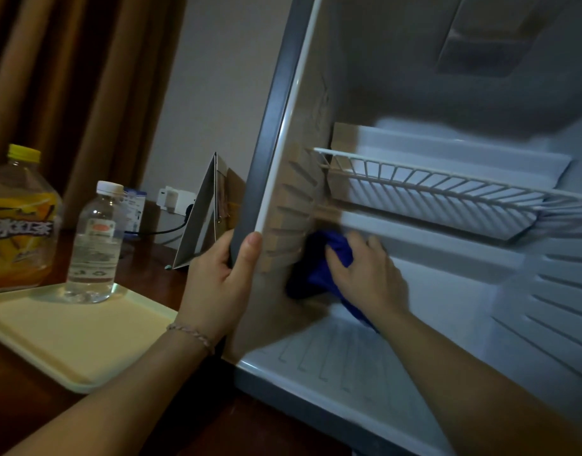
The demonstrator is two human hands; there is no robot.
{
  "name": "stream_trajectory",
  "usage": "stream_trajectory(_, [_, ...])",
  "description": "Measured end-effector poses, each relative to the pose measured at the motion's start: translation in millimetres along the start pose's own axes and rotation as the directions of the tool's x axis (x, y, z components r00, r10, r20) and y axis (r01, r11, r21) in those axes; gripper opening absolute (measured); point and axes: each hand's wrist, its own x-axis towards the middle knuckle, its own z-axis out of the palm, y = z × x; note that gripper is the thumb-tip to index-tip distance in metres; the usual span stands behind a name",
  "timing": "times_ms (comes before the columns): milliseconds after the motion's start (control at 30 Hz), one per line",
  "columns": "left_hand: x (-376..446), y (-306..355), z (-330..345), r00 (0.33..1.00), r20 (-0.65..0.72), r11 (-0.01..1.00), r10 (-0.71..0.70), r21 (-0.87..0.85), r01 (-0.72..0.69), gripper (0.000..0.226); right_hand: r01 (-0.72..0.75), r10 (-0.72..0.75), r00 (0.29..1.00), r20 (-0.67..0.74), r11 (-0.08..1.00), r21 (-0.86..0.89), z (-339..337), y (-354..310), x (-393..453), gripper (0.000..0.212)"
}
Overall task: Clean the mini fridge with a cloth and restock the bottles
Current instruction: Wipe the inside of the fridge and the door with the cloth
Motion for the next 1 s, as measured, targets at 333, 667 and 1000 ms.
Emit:
stream_trajectory(333, [-0.9, 2.3, 0.0, 1.000, 0.001, 0.999, 0.029, 0.036, -0.029, 0.028, 0.267, -0.301, 0.953, -0.046, 0.899, -0.347, 26.2, 19.6, 2.8, 0.036])
stream_trajectory(667, [-0.8, 4.6, -1.8, 0.999, 0.023, 0.999, -0.031, -0.012, 0.031, 0.024, 0.035, -0.059, 0.994, -0.093, 0.970, -0.242, -13.6, 72.0, -22.3, 0.044])
stream_trajectory(1000, [-1.6, 7.6, -0.5, 0.998, 0.003, 0.998, -0.066, 0.002, 0.066, 0.029, -0.104, 0.082, 0.989, -0.120, 0.976, -0.192, -22.7, 73.5, -34.2, 0.063])
